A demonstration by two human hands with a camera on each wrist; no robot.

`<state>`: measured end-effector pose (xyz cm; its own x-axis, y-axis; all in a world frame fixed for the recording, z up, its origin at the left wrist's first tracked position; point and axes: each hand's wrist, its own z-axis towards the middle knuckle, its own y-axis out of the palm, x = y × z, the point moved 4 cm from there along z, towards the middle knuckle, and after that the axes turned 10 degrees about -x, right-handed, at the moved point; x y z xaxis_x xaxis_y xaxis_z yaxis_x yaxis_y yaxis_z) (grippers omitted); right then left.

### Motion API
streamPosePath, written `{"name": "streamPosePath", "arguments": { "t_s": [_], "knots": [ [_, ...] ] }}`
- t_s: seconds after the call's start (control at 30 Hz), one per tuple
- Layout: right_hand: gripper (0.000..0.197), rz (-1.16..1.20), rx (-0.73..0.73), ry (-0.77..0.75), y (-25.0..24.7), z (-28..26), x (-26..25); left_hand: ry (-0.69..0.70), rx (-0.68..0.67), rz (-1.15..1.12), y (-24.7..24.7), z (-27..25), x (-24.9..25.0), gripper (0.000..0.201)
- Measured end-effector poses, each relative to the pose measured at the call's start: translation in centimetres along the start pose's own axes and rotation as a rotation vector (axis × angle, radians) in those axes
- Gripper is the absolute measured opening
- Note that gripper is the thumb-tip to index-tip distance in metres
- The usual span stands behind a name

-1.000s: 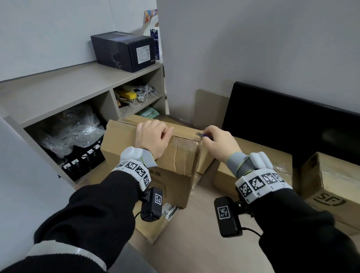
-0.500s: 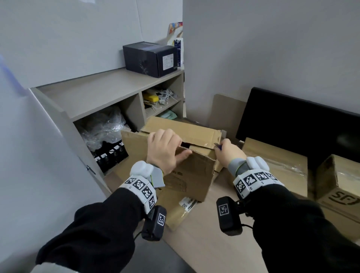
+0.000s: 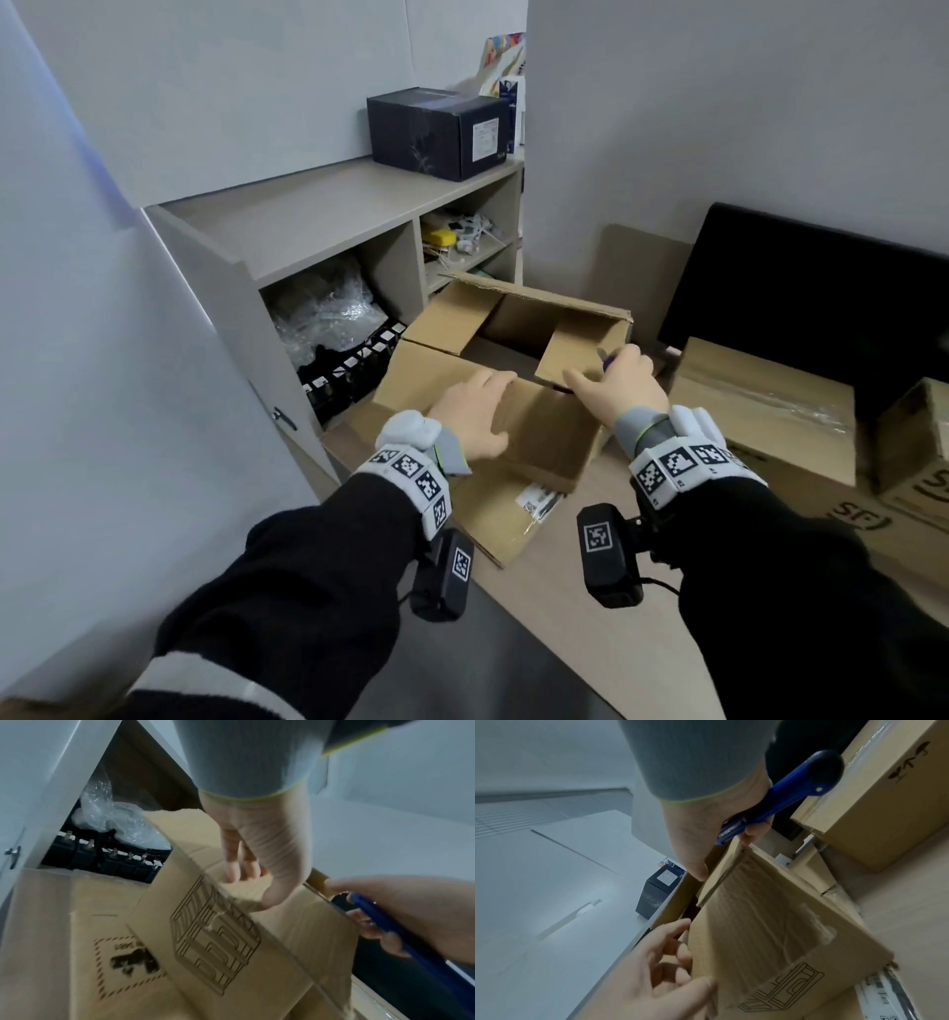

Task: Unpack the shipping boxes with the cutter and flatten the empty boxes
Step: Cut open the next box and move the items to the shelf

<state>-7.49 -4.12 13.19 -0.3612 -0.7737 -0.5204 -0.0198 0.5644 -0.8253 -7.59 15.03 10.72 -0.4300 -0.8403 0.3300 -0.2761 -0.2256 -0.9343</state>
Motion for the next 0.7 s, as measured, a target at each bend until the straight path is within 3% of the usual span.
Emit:
{"name": "streamPosePath", "arguments": {
  "t_s": [0.07,0.17,0.3,0.4,0.53,0.7],
  "knots": [
    [0.071,-0.111,0.017,-0.011,0.5,-0.5,-0.4,-0.039,-0.061,0.109,-1.1,0.9,0.1,0.072],
    [0.072,-0.265,0.034,-0.093,1.0,-1.0,-1.2,-0.082,-0.048,0.382,-2.4,2.2,0.5,0.069],
    [0.068,-0.343,-0.001,-0.175,1.4,-0.8,-2.6,-0.094,-0.174,0.443,-1.1,4.0,0.1,0.065],
    [0.058,-0.336,0.021,-0.232,1.5,-0.2,-3.6,-0.132,-0.127,0.445,-0.1,4.4,0.2,0.058],
    [0.021,-0.509,-0.083,-0.494,2.5,0.1,-6.4,-0.151,-0.037,0.467,0.4,4.4,0.0,0.054],
    [0.006,-0.653,-0.135,-0.525,2.5,0.2,-7.7,-0.166,0.055,0.404,0.8,4.8,-0.9,0.032]
  ]
}}
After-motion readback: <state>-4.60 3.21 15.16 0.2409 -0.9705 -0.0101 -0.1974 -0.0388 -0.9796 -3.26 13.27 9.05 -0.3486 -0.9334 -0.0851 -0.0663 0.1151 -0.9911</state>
